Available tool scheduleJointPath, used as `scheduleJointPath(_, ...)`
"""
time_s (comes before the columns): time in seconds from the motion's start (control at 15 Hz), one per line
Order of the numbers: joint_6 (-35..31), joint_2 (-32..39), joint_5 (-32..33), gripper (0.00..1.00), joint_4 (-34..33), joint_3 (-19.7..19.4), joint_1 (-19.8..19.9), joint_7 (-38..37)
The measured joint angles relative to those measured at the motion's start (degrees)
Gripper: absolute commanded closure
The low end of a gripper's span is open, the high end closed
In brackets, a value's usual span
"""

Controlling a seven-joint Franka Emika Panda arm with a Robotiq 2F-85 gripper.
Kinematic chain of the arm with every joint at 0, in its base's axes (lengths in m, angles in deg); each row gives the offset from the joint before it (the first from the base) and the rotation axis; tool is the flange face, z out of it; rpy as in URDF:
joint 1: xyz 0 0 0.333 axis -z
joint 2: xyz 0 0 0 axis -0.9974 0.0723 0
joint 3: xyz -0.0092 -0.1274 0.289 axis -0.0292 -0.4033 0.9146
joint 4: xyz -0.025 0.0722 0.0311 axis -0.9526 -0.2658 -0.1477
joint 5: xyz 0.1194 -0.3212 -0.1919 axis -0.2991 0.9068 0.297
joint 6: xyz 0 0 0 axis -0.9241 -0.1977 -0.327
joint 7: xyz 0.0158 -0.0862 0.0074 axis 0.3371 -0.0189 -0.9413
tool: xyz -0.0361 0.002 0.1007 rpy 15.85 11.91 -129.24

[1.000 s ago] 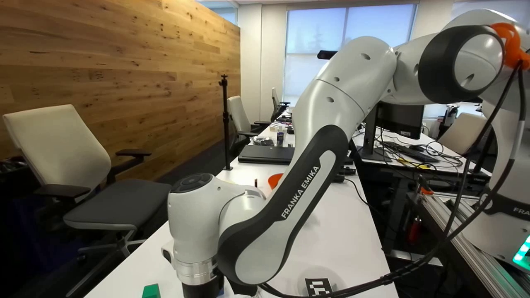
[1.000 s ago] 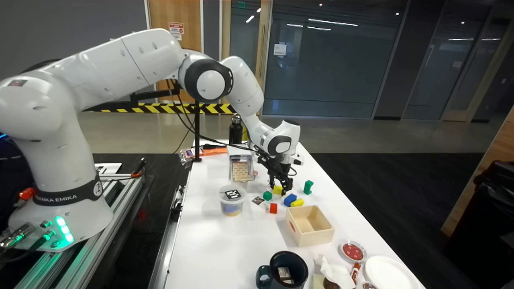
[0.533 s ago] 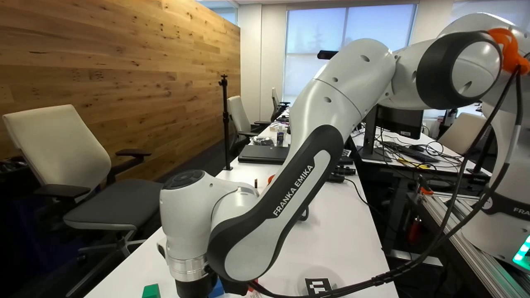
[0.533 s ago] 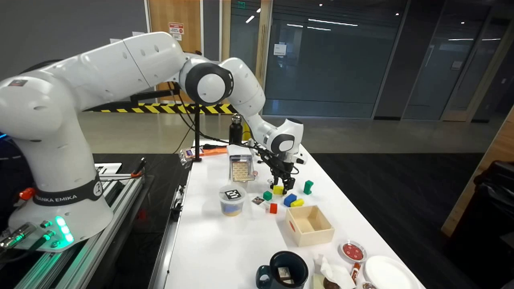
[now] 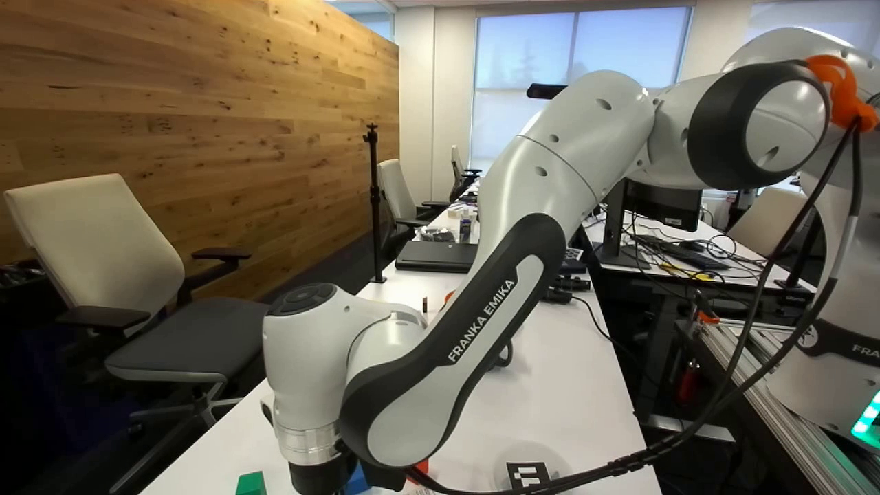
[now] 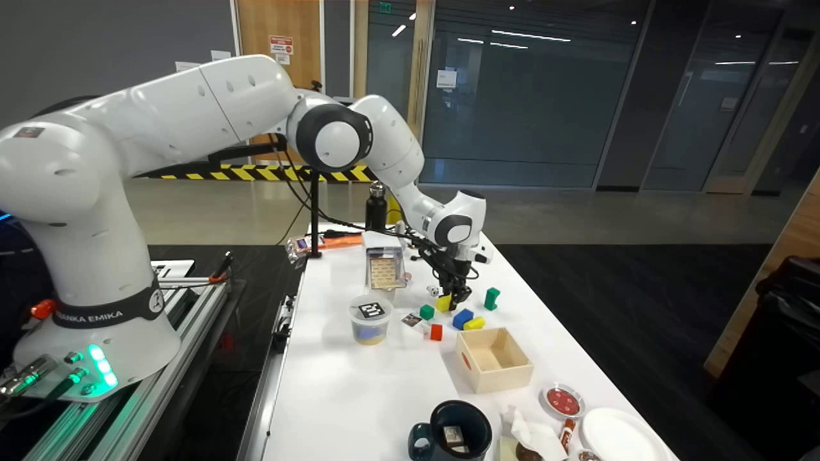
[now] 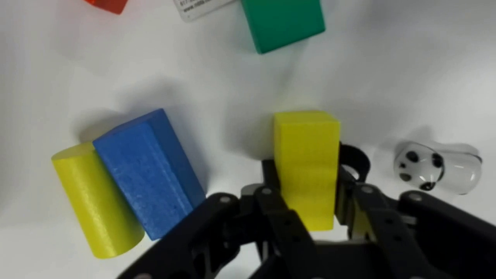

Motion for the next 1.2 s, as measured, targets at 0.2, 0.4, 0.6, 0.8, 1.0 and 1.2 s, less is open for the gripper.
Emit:
scheduleJointPath(0.2,0.97,0.21,0.00,0.20,-0.54,-0.43,-0.68,0.00)
scheduleJointPath(0.4,1.89,0.57,0.02,0.01,-1.03,-0.93,-1.33,0.00)
scheduleJointPath(0.6,2.27,0.63,0.06,0.00,-1.31,-1.30,-1.60,0.00)
scheduleJointPath(0.8,2.28,0.37,0.07,0.00,-1.45,-1.85,-1.59,0.00)
scheduleJointPath(1.0,2.28,0.01,0.07,0.26,-1.46,-2.54,-1.50,0.00)
scheduleJointPath(1.2,2.28,-0.01,0.07,0.40,-1.46,-2.86,-1.21,0.00)
